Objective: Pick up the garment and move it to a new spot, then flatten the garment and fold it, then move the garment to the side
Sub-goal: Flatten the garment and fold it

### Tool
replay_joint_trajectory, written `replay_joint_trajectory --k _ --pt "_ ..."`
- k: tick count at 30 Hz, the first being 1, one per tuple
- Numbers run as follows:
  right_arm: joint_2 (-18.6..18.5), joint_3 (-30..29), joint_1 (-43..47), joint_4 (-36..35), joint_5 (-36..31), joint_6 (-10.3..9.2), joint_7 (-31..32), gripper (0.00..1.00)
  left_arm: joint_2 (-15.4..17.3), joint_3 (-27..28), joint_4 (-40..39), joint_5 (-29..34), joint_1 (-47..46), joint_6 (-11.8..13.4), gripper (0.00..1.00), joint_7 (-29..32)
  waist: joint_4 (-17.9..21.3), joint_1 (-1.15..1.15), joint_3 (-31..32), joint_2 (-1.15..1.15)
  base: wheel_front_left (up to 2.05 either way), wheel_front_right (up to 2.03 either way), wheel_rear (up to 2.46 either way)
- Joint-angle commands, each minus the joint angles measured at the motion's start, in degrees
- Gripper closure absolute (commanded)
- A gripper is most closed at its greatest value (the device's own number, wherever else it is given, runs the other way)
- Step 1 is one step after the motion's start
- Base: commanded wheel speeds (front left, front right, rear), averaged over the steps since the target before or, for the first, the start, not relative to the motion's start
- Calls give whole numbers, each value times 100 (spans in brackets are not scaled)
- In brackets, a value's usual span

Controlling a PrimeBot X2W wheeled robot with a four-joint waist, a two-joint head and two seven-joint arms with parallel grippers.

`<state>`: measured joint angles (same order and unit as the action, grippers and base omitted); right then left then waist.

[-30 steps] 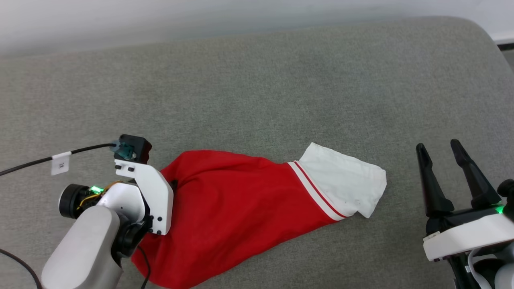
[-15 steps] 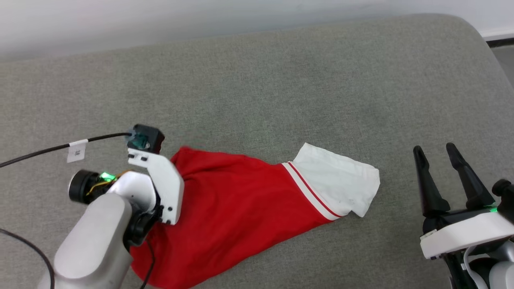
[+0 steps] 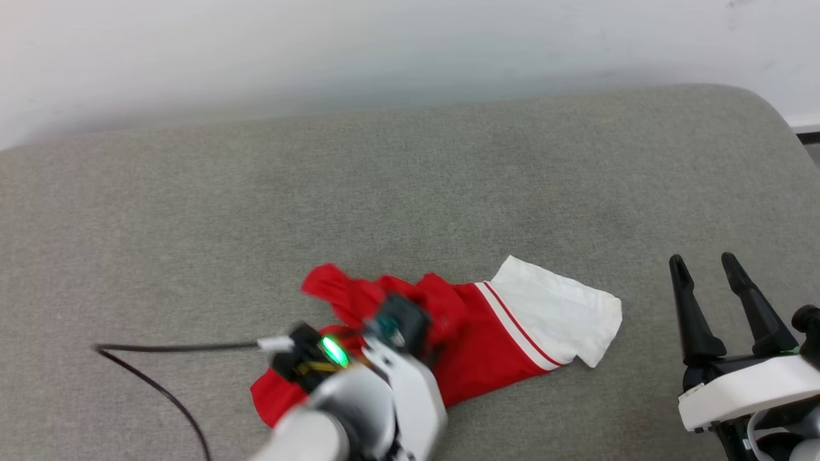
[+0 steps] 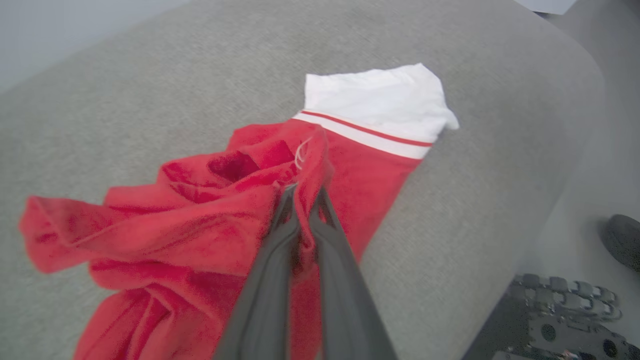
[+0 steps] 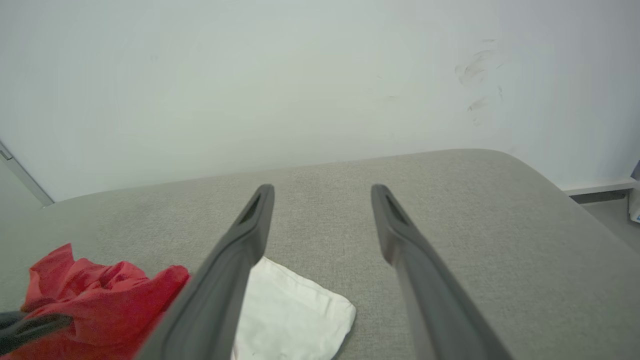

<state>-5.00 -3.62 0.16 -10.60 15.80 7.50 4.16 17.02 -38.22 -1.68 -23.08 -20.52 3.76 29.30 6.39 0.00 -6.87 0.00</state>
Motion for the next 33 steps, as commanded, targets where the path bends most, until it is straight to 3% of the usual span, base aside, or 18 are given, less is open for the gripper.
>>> replay_joint_trajectory --k 1,9,10,11,12,17,19,23,27,33 --pt "45 -9 63 -39 -1 -2 34 0 -110 -237 6 -51 272 -81 100 68 -76 0 74 0 0 0 0" --pt "97 25 136 -117 -40 -2 135 0 -578 -1053 802 -324 919 -418 100 148 -163 0 193 0 0 0 0" --pt "103 34 153 -120 -45 -2 128 0 -641 -1083 896 -347 949 -443 66 102 -165 0 213 0 0 0 0" --pt "104 38 174 -128 -49 -2 141 0 -691 -1105 991 -351 952 -463 11 27 -167 0 231 0 0 0 0" --pt "105 32 186 -137 -51 -2 150 0 -742 -1116 1044 -343 955 -461 0 -69 -174 0 245 0 0 0 0" --pt "128 -5 268 -186 -71 -2 171 0 -870 -1065 1043 -159 805 -426 0 -694 -233 0 328 0 0 0 0" --pt "138 -16 318 -201 -70 -2 208 0 -944 -1010 840 -8 713 -391 0 -1233 -271 0 399 0 0 0 0" --pt "146 -24 352 -217 -87 -2 240 0 -943 -810 494 95 592 -283 0 -1753 -300 0 497 0 0 0 0" --pt "155 -29 367 -245 -96 -2 271 0 -806 -496 349 73 478 -121 0 -1865 -314 0 528 0 0 0 0" --pt "167 0 303 -298 -77 -2 276 0 -222 273 492 -214 85 77 0 -1283 -278 0 400 0 0 0 0"
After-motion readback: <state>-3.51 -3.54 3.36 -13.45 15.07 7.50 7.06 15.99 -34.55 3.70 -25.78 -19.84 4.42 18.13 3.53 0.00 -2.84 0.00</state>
